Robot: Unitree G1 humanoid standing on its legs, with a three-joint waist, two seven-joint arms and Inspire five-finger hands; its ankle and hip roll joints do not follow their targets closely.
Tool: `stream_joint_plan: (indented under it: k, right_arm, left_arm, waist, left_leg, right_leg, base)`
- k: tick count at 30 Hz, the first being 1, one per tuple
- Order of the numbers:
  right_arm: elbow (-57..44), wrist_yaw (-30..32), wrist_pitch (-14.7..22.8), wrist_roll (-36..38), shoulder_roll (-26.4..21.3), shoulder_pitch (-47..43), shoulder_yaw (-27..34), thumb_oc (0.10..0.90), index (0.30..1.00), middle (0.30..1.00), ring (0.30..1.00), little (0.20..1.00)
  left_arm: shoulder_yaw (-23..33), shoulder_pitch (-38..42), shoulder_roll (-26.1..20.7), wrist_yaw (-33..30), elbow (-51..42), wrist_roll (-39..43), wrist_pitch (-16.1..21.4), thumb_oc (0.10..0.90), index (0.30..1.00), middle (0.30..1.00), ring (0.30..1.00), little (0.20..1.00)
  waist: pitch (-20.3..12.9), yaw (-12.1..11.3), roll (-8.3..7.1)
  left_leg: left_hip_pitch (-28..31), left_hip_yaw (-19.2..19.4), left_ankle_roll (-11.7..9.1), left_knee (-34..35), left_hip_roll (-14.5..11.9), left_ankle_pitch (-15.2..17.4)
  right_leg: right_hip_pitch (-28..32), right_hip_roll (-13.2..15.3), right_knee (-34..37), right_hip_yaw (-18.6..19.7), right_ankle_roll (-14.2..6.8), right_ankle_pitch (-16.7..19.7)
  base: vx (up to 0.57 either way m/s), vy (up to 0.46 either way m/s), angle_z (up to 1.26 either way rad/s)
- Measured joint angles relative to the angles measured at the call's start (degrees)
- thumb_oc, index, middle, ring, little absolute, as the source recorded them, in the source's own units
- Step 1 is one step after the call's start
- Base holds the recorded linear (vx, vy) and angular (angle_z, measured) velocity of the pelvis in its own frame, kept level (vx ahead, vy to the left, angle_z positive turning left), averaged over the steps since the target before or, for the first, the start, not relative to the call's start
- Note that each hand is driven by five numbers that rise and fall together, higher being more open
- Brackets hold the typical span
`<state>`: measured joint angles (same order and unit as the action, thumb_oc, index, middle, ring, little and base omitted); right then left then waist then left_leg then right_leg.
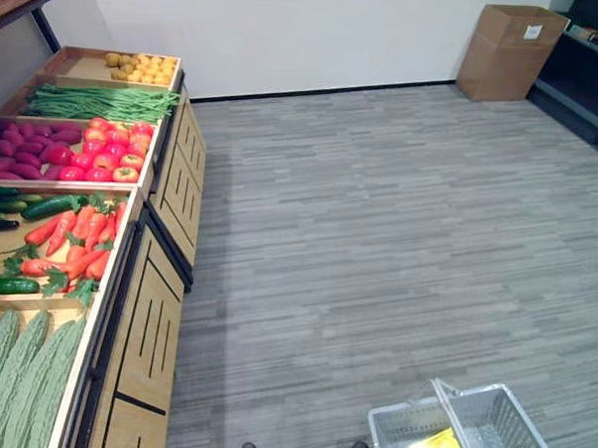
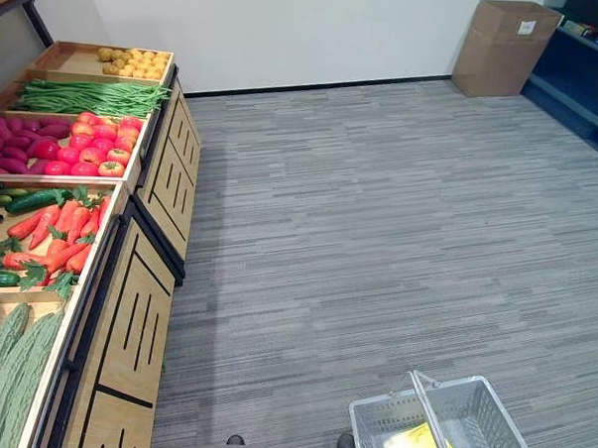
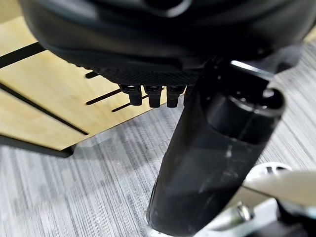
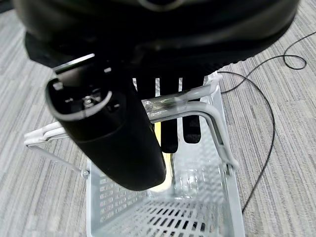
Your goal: Get the vegetables into the basket
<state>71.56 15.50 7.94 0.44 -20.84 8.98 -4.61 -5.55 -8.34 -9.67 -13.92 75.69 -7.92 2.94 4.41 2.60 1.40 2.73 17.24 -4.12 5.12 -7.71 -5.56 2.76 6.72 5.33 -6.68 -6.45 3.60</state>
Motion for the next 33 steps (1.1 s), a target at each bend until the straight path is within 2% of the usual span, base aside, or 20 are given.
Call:
stream_joint_plan:
  k: [5,9,10,12,13,14,15,16,18,19,23,24,25,27,28,33]
  right_arm:
    - [-0.07,-0.3,-0.05,0.0,0.58,-1.89,-1.14,0.4,0.3,0.3,0.3,0.3]
    - [-1.21,0.03,0.27,0.44,1.02,-3.01,-2.36,0.4,0.3,0.3,0.3,0.3]
    - [-1.2,-0.08,0.31,0.66,1.25,-3.89,-2.37,0.4,0.3,0.3,0.3,0.3]
    - [-1.99,-0.42,0.65,0.66,1.93,-4.62,-2.36,0.4,0.3,0.3,0.3,0.3]
    - [-2.32,-0.35,1.21,0.66,1.53,-5.02,-2.4,0.4,0.3,0.3,0.3,0.3]
    - [-1.68,-0.32,1.16,0.66,0.6,-5.67,-2.4,0.4,0.3,0.3,0.3,0.3]
    - [-0.79,-0.25,1.02,0.68,0.21,-6.63,-2.33,0.4,0.3,0.3,0.3,0.3]
    - [-0.2,-0.06,0.99,0.68,0.06,-7.18,-2.31,0.4,0.3,0.3,0.3,0.3]
    - [0.07,0.06,0.77,0.67,-0.17,-7.78,-2.29,0.4,0.3,0.3,0.3,0.3]
    - [0.0,0.27,0.78,0.66,0.0,-8.36,-2.45,0.4,0.3,0.3,0.3,0.3]
    - [-0.11,0.33,1.04,0.63,0.25,-8.66,-2.46,0.4,0.3,0.3,0.3,0.3]
    - [-0.01,0.45,1.04,0.63,-0.02,-8.46,-2.41,0.4,0.3,0.3,0.3,0.3]
    - [0.19,0.53,1.0,0.63,0.05,-8.27,-2.51,0.4,0.3,0.3,0.3,0.3]
    - [0.59,0.45,1.15,0.62,1.23,-7.95,-2.56,0.4,0.3,0.3,0.3,0.3]
    - [1.27,0.39,1.2,0.67,2.55,-7.92,-2.4,0.4,0.3,0.3,0.3,0.3]
    - [1.77,-0.12,0.84,0.65,4.75,-9.02,-2.59,0.4,0.3,0.3,0.3,0.3]
  left_arm:
    - [-0.85,1.34,0.04,-0.52,-0.11,1.83,-0.23,0.9,1.0,1.0,1.0,1.0]
    - [-2.64,1.93,-0.84,-1.71,-2.81,3.23,0.06,0.9,1.0,1.0,1.0,1.0]
    - [-1.55,1.97,-0.92,-1.61,-2.46,5.22,0.22,0.9,1.0,1.0,1.0,1.0]
    - [1.99,3.54,-1.54,-1.08,-1.07,9.18,0.72,0.9,1.0,1.0,1.0,1.0]
    - [2.25,4.51,-0.9,-1.1,-1.32,11.01,0.76,0.9,1.0,1.0,1.0,1.0]
    - [1.48,5.0,-0.43,-0.93,-1.26,11.28,0.78,0.9,1.0,1.0,1.0,1.0]
    - [0.87,5.49,-0.47,-1.04,-1.46,11.29,1.01,0.9,1.0,1.0,1.0,1.0]
    - [-0.28,6.0,-0.65,-1.11,-1.3,11.28,1.08,0.9,1.0,1.0,1.0,1.0]
    - [-1.03,7.25,-0.57,-1.09,-1.01,11.32,1.19,0.9,1.0,1.0,1.0,1.0]
    - [-1.12,6.76,-0.14,-1.05,-0.97,11.3,1.15,0.9,1.0,1.0,1.0,1.0]
    - [-1.11,7.09,0.32,-1.04,-1.15,11.27,1.34,0.9,1.0,1.0,1.0,1.0]
    - [-1.09,6.69,0.88,-1.11,-1.02,11.21,1.32,0.9,1.0,1.0,1.0,1.0]
    - [-1.18,6.36,0.89,-1.07,-0.81,11.1,1.28,0.9,1.0,1.0,1.0,1.0]
    - [-1.68,6.38,-0.16,-1.3,-1.14,10.81,1.35,0.9,1.0,1.0,1.0,1.0]
    - [-2.06,7.02,-1.79,-1.25,-1.76,9.98,1.61,0.9,1.0,1.0,1.0,1.0]
    - [-4.43,9.31,-3.91,-1.76,-4.5,8.29,2.59,0.9,1.0,1.0,1.0,1.0]
  waist:
    - [2.62,0.01,0.2]
    - [5.95,-0.11,0.55]
    - [6.93,-0.29,0.45]
    - [8.35,-1.92,-2.03]
    - [9.17,-2.98,-3.58]
    - [9.16,-3.28,-3.51]
    - [9.19,-2.95,-3.35]
    - [9.28,-2.96,-3.16]
    - [10.21,-3.49,-2.54]
    - [10.34,-3.53,-1.7]
    - [10.45,-4.95,-0.75]
    - [10.15,-4.8,0.36]
    - [10.06,-4.52,1.06]
    - [9.99,-4.68,-1.08]
    - [10.06,-4.27,-2.85]
    - [9.83,-5.1,-4.92]
  left_leg:
    - [-0.28,-0.15,-0.61,-0.31,-1.15,-0.67]
    - [-1.23,-1.82,-1.87,-2.53,-3.27,-0.74]
    - [-2.19,-3.66,-2.9,-4.42,-4.44,-1.33]
    - [-5.01,-9.2,-7.04,-11.59,-5.3,-4.87]
    - [-9.04,-17.23,-7.45,-18.43,-3.99,-6.28]
    - [-11.17,-20.63,-7.7,-20.12,-1.55,-4.04]
    - [-11.77,-21.3,-6.83,-16.97,0.07,-2.09]
    - [-12.08,-21.1,-6.42,-11.25,1.31,-2.0]
    - [-12.51,-20.95,-5.71,-1.88,1.91,-2.71]
    - [-12.87,-21.09,-5.96,-1.31,1.76,-2.97]
    - [-10.63,-20.69,-5.49,-0.29,1.42,-2.6]
    - [-8.12,-19.43,-4.43,0.25,0.75,-1.86]
    - [-6.74,-18.11,-1.38,0.32,1.01,-3.96]
    - [-5.75,-15.97,0.62,0.22,3.32,-2.72]
    - [-5.61,-15.53,2.27,0.01,5.84,-2.37]
    - [-4.71,-13.84,4.46,-0.07,8.32,-1.24]
  right_leg:
    - [-0.05,-1.32,-0.26,-0.47,0.17,-0.08]
    - [-0.26,-2.73,-2.06,-1.37,2.5,-1.85]
    - [-0.42,-4.45,-3.29,-1.9,3.96,-2.88]
    - [-1.64,-4.44,-6.68,-1.19,7.78,-6.37]
    - [-0.91,-3.9,-5.46,0.13,9.53,-6.68]
    - [-0.44,-3.51,-4.22,0.49,10.04,-6.4]
    - [-0.08,-3.25,-2.91,0.57,10.41,-6.39]
    - [0.26,-3.26,-1.42,0.45,10.54,-6.48]
    - [0.08,-3.94,-0.07,0.34,11.16,-6.06]
    - [1.21,-4.88,-0.05,0.79,11.19,-5.66]
    - [1.78,-5.46,-0.06,4.74,9.79,-6.36]
    - [2.88,-5.65,-0.08,5.54,8.81,-6.38]
    - [3.97,-5.16,-0.1,5.94,7.8,-6.59]
    - [4.47,-2.41,-0.37,6.1,5.06,-6.56]
    - [4.38,0.29,-0.65,4.95,1.57,-4.47]
    - [3.47,2.94,-2.87,4.52,-0.93,-4.04]
  base:
    - [-0.01,-0.168,0.01]
    - [0.0,-0.197,0.12]
    - [0.04,-0.274,0.16]
    - [0.04,-0.158,-0.16]
    - [0.12,-0.053,-0.36]
    - [0.17,-0.002,-0.16]
    - [0.21,0.043,0.08]
    - [0.11,0.041,0.14]
    - [0.18,0.063,-0.04]
    - [0.31,0.149,-0.18]
    - [0.18,0.142,-0.58]
    - [0.22,0.208,-0.59]
    - [0.21,0.222,-0.5]
    - [0.21,0.268,-0.25]
    - [0.19,0.28,-0.04]
    - [0.1,0.175,-0.07]
